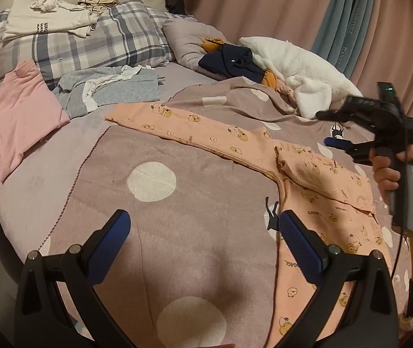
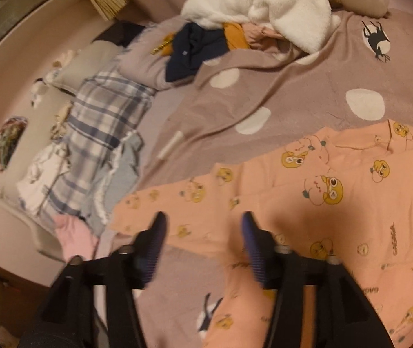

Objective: Fold small clothes
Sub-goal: 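Open the right gripper on the chest and withdraw it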

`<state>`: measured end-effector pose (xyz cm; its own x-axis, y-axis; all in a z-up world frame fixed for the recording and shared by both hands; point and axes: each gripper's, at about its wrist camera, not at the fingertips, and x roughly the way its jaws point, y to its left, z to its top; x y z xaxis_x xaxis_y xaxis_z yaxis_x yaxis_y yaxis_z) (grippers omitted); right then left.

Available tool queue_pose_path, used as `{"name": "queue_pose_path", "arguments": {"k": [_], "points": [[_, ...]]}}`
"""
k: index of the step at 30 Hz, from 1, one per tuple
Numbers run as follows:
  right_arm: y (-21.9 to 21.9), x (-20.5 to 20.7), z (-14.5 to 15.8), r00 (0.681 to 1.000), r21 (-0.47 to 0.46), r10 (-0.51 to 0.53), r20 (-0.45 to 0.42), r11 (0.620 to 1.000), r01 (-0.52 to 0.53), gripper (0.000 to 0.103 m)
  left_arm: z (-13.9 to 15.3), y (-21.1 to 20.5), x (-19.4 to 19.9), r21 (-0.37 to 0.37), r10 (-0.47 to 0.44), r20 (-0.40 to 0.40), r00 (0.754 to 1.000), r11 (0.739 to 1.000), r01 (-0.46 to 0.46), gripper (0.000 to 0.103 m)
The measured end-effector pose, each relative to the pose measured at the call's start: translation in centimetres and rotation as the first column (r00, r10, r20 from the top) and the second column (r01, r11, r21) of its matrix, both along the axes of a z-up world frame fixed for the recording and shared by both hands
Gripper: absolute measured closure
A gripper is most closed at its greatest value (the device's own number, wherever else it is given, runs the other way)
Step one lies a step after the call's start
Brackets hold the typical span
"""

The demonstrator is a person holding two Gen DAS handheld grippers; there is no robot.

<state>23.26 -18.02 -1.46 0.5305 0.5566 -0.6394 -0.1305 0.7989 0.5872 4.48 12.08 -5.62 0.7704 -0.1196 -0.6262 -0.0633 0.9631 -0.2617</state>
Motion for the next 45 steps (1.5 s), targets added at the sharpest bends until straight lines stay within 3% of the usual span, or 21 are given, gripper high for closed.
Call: {"name": "queue_pose_path", "arguments": {"k": [7, 9, 11, 14, 16, 19, 22, 29, 36, 40, 45], "points": [[-0.6, -5.2, 1.8, 0.996, -0.038, 0.002, 0.09, 0.999, 0.002, 0.041, 1.2, 0.2, -0.8, 0.014, 0.004, 0.014, 1.0, 1.0, -0.004, 0.0], [-1.2, -7.0, 1.3, 0.995, -0.047, -0.02, 0.1, 0.999, 0.025, 0.036, 1.5, 0.6, -1.0, 0.005, 0.02, 0.019, 1.0, 1.0, -0.02, 0.0], [-1.9, -9.3, 0.2, 0.993, -0.06, -0.057, 0.104, 0.996, 0.063, 0.021, 1.7, 0.6, -1.3, 0.0, 0.024, 0.024, 0.999, 1.0, -0.024, 0.0], [-2.8, -12.8, -2.2, 0.987, -0.08, -0.114, 0.109, 0.989, 0.123, 0.008, 2.2, 0.2, -1.7, 0.012, 0.019, 0.041, 0.999, 1.0, -0.02, 0.0], [-3.1, -14.3, -3.1, 0.986, -0.126, -0.136, 0.094, 0.981, 0.148, 0.007, 2.6, -0.2, -2.0, 0.032, 0.011, 0.059, 0.998, 0.999, -0.013, 0.0], [-3.3, -16.6, -4.4, 0.981, -0.27, -0.172, 0.087, 0.944, 0.19, 0.001, 2.8, -0.5, -2.1, 0.04, 0.001, 0.074, 0.997, 0.999, -0.004, 0.0], [-3.9, -18.6, -5.0, 0.971, -0.336, -0.22, 0.095, 0.911, 0.239, 0.001, 2.5, -0.4, -1.4, 0.017, -0.008, 0.076, 0.997, 1.0, 0.007, 0.0], [-5.1, -21.6, -5.3, 0.966, -0.312, -0.226, 0.122, 0.915, 0.254, 0.001, 1.0, 0.9, 1.0, 0.006, 0.008, 0.068, 0.998, 1.0, -0.008, 0.0], [-5.3, -21.8, -5.5, 0.948, -0.433, -0.272, 0.166, 0.844, 0.318, 0.001, 0.0, 1.9, 3.8, 0.018, 0.001, 0.063, 0.998, 1.0, -0.002, 0.0], [-5.6, -21.8, -5.5, 0.943, -0.448, -0.283, 0.177, 0.83, 0.333, 0.001, -1.0, 2.4, 6.1, -0.062, -0.076, 0.031, 0.997, 0.995, 0.078, 0.0], [-6.1, -21.9, -5.2, 0.933, -0.471, -0.301, 0.197, 0.805, 0.359, 0.001, -2.6, 5.0, 10.0, -0.246, -0.136, -0.03, 0.99, 0.961, 0.124, 0.0]]}}
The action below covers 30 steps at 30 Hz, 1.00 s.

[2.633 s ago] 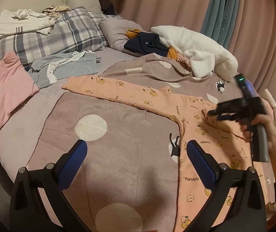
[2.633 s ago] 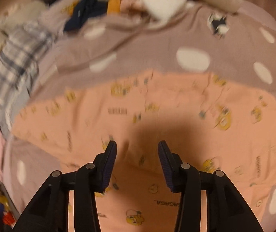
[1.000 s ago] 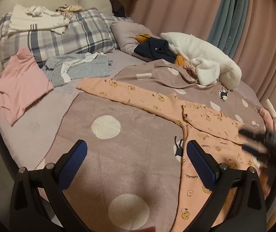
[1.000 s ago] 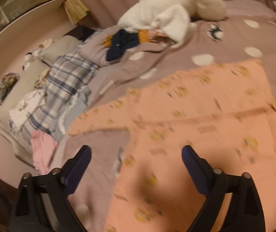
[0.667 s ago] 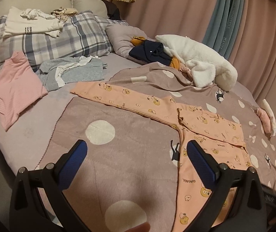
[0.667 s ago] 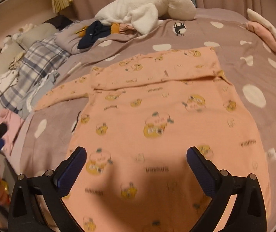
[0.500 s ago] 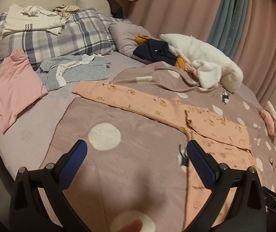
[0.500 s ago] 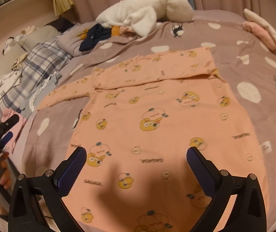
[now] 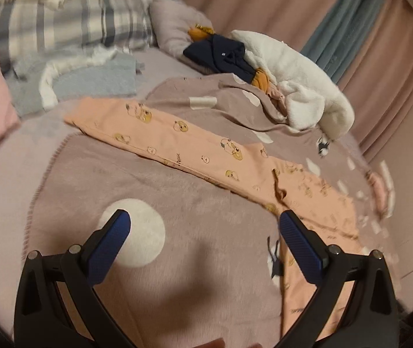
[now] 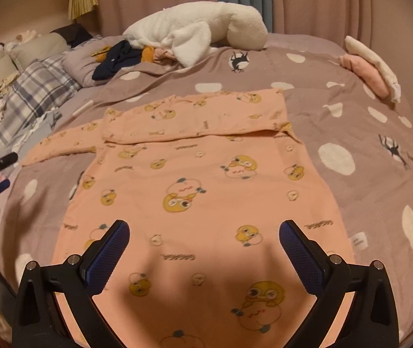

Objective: Fold small clothes
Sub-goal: 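Open the right gripper on the chest and withdraw it, then move the left gripper to the other sleeve cuff and grasp it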

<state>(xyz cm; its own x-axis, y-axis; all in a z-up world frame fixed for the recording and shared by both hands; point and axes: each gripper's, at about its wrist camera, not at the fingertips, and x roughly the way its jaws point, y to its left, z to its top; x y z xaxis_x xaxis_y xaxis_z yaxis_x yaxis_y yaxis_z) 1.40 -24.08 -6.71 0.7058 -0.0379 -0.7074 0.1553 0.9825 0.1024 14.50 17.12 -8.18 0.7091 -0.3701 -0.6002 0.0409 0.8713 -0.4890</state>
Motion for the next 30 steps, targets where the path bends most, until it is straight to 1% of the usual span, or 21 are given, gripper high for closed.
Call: {"name": "queue_pose_path", "arguments": {"k": [1, 3, 5, 6, 8, 9, 11, 13, 14, 15, 16, 20, 22, 23, 26, 30], "points": [[-0.1, 0.1, 0.0, 1.0, -0.011, -0.006, -0.002, 1.0, 0.006, 0.001, -0.5, 0.7, 0.9, -0.043, -0.004, -0.028, 1.0, 0.999, 0.003, 0.0], [-0.3, 0.1, -0.1, 1.0, -0.018, -0.013, -0.007, 1.0, 0.013, 0.001, -1.2, 2.2, 2.2, -0.082, 0.016, -0.066, 0.998, 0.996, -0.022, 0.0], [-0.6, 0.3, -0.3, 1.0, -0.006, -0.017, -0.012, 1.0, 0.017, 0.001, -1.8, 3.5, 3.4, -0.097, 0.039, -0.091, 0.995, 0.994, -0.047, 0.0], [-0.7, 0.4, -0.4, 1.0, -0.002, -0.02, -0.014, 1.0, 0.02, 0.001, -2.2, 4.3, 4.3, -0.109, 0.045, -0.116, 0.992, 0.992, -0.057, 0.0], [-0.8, 0.6, -0.5, 1.0, -0.004, -0.025, -0.016, 1.0, 0.025, 0.001, -2.8, 5.6, 5.4, -0.145, 0.046, -0.14, 0.989, 0.987, -0.066, 0.0], [-0.7, 0.7, -0.5, 1.0, -0.01, -0.024, -0.015, 1.0, 0.024, 0.001, -3.2, 6.6, 6.2, -0.184, 0.052, -0.154, 0.987, 0.98, -0.08, 0.0], [-0.6, 0.9, -0.4, 1.0, -0.026, -0.021, -0.015, 0.999, 0.021, 0.001, -3.7, 7.8, 7.1, -0.263, 0.054, -0.168, 0.984, 0.96, -0.098, 0.001], [-0.4, 1.2, -0.5, 1.0, -0.039, -0.02, -0.019, 0.999, 0.02, 0.001, -4.7, 9.7, 8.4, -0.4, 0.052, -0.192, 0.98, 0.908, -0.126, 0.001], [-0.3, 1.4, -0.6, 1.0, -0.042, -0.018, -0.02, 0.999, 0.017, 0.001, -4.9, 10.4, 8.7, -0.451, 0.062, -0.197, 0.978, 0.88, -0.146, 0.001], [-0.2, 1.5, -0.6, 1.0, -0.043, -0.015, -0.021, 0.999, 0.014, 0.001, -5.0, 10.5, 8.8, -0.471, 0.066, -0.195, 0.979, 0.869, -0.152, 0.001], [-0.1, 1.6, -0.7, 1.0, -0.044, -0.01, -0.022, 0.999, 0.009, 0.001, -4.9, 11.2, 9.2, -0.516, 0.069, -0.185, 0.98, 0.842, -0.157, 0.001], [0.4, 2.1, -1.1, 0.999, -0.058, 0.004, -0.041, 0.998, -0.007, 0.001, -4.4, 11.9, 10.1, -0.532, 0.097, -0.186, 0.978, 0.827, -0.183, 0.002], [0.5, 2.3, -1.4, 0.999, -0.069, 0.004, -0.049, 0.998, -0.008, 0.001, -4.0, 11.8, 10.6, -0.53, 0.098, -0.181, 0.978, 0.828, -0.182, 0.002], [0.5, 2.4, -1.5, 0.999, -0.071, 0.004, -0.051, 0.997, -0.007, 0.001, -4.3, 11.9, 10.8, -0.526, 0.1, -0.18, 0.979, 0.831, -0.182, 0.003], [0.5, 2.6, -1.8, 0.998, -0.071, 0.004, -0.065, 0.997, -0.009, 0.001, -4.0, 11.6, 11.5, -0.502, 0.115, -0.18, 0.977, 0.843, -0.192, 0.009], [0.5, 2.7, -1.9, 0.997, -0.087, -0.007, -0.073, 0.996, 0.001, 0.001, -5.3, 11.7, 12.8, -0.46, 0.14, -0.215, 0.967, 0.859, -0.227, 0.024]]}}
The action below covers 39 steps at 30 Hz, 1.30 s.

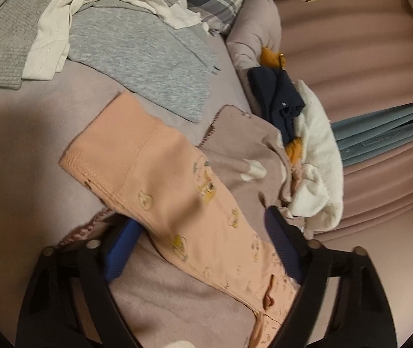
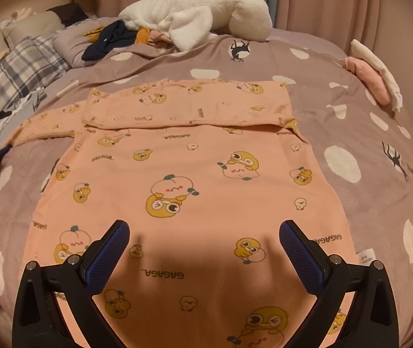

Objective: Fold small clothes
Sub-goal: 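Move the left gripper to the other sleeve cuff and grasp it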

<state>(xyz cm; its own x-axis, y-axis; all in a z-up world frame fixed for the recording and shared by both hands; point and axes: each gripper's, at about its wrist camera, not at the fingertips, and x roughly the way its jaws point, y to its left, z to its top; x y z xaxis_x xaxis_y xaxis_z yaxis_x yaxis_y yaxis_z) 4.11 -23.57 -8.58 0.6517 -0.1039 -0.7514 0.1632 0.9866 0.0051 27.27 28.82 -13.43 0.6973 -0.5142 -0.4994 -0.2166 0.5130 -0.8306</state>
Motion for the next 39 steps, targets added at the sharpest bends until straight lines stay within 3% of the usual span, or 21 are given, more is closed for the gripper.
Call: {"name": "queue_pose_path", "arguments": {"k": [8, 13, 16, 22, 25, 27, 29, 33, 35, 37, 39], "points": [[-0.1, 0.1, -0.4, 1.0, 0.0, 0.002, -0.021, 1.0, -0.002, 0.001, -1.0, 1.8, -1.2, -0.099, 0.016, -0.039, 0.999, 0.995, -0.02, 0.026], [0.1, 0.1, -0.6, 1.0, -0.001, 0.004, -0.021, 1.0, -0.004, 0.001, 0.0, 3.0, -2.6, 0.056, 0.104, -0.011, 0.994, 0.993, -0.103, 0.028], [0.3, 0.3, -1.1, 0.999, 0.014, 0.019, -0.039, 1.0, -0.018, 0.001, -0.5, 3.3, -1.8, 0.031, 0.12, -0.019, 0.993, 0.992, -0.119, 0.026], [0.3, 0.6, -1.7, 0.998, -0.017, 0.006, -0.055, 1.0, -0.007, 0.001, -0.4, 2.1, 0.7, 0.097, 0.121, -0.023, 0.992, 0.988, -0.119, 0.025], [0.2, 0.6, -1.7, 0.999, -0.01, 0.009, -0.053, 1.0, -0.009, 0.001, -0.4, 2.0, 1.4, 0.111, 0.129, -0.025, 0.991, 0.986, -0.125, 0.039], [0.1, 0.5, -1.8, 0.999, -0.017, 0.007, -0.052, 1.0, -0.008, 0.001, -0.6, 1.9, 1.5, 0.183, 0.152, -0.063, 0.986, 0.973, -0.139, 0.08], [-0.1, 0.4, -1.7, 0.999, -0.016, 0.002, -0.047, 1.0, -0.003, 0.001, -0.8, 1.8, 1.5, 0.258, 0.168, -0.091, 0.982, 0.956, -0.14, 0.098], [-0.7, -0.1, -1.5, 0.999, 0.005, 0.003, -0.033, 1.0, -0.003, 0.001, -0.5, 1.9, 1.2, 0.256, 0.199, -0.097, 0.975, 0.952, -0.168, 0.097], [-1.0, -0.3, -1.4, 1.0, 0.005, -0.006, -0.031, 1.0, 0.006, 0.001, 0.3, 1.4, 1.1, 0.293, 0.204, -0.086, 0.975, 0.941, -0.171, 0.097], [-1.3, -0.3, -1.2, 1.0, 0.011, -0.005, -0.024, 1.0, 0.006, 0.001, 1.7, 0.3, 1.0, 0.377, 0.2, -0.065, 0.978, 0.912, -0.161, 0.097], [-1.5, -0.4, -1.0, 1.0, 0.029, 0.004, -0.004, 1.0, -0.004, 0.001, 2.6, -0.6, 0.9, 0.39, 0.168, -0.049, 0.985, 0.911, -0.136, 0.098]]}}
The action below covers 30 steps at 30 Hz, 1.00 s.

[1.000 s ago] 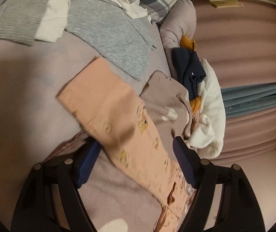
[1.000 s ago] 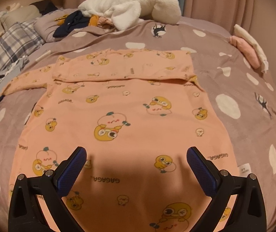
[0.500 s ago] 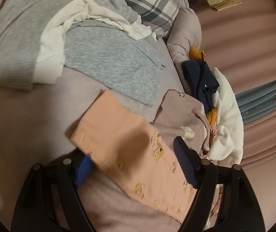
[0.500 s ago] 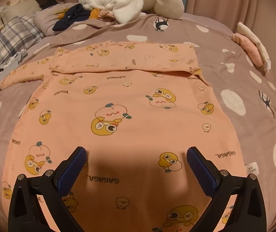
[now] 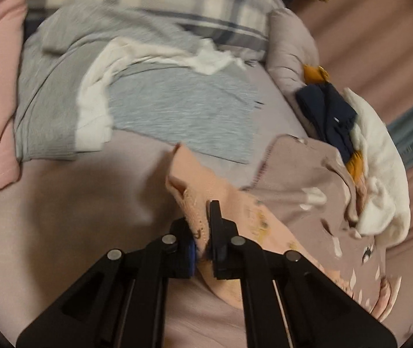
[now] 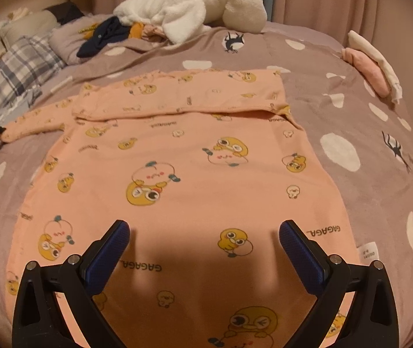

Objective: Fold small clothes
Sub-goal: 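Move the left gripper to the other sleeve cuff and grasp it, then fold the held sleeve across the chest over the first sleeve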

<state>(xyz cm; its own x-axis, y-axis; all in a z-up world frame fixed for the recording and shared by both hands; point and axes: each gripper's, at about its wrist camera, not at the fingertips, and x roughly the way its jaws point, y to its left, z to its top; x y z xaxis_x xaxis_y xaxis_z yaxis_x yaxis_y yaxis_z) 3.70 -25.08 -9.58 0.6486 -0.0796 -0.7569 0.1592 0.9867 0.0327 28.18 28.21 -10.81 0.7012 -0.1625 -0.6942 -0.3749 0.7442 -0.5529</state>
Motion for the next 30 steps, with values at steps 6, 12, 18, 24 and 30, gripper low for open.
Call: {"name": "queue_pose_path", "arguments": {"k": [6, 12, 18, 24, 30], "points": [[-0.3, 0.4, 0.4, 0.999, -0.008, 0.01, 0.043, 1.0, -0.01, 0.001, 3.8, -3.4, -0.4, 0.047, -0.065, 0.059, 0.996, 0.997, 0.063, 0.097], [-0.6, 1.1, 1.4, 0.991, -0.018, 0.105, 0.085, 0.994, -0.103, 0.001, 5.3, -6.9, -0.2, 0.035, -0.1, 0.069, 0.993, 0.995, 0.098, 0.098], [-3.0, 2.3, 4.0, 0.985, -0.046, 0.094, 0.144, 0.995, -0.088, 0.001, 7.5, -11.6, -1.0, 0.068, -0.185, 0.096, 0.978, 0.981, 0.179, 0.098], [-4.7, 2.3, 6.6, 0.97, -0.015, 0.098, 0.221, 0.995, -0.097, 0.001, 9.5, -15.3, -1.7, 0.031, -0.235, 0.138, 0.962, 0.972, 0.233, 0.098], [-6.5, 1.6, 6.5, 0.964, 0.044, 0.064, 0.259, 0.996, -0.078, 0.001, 9.1, -18.9, -2.1, -0.023, -0.247, 0.145, 0.958, 0.967, 0.253, 0.098]]}}
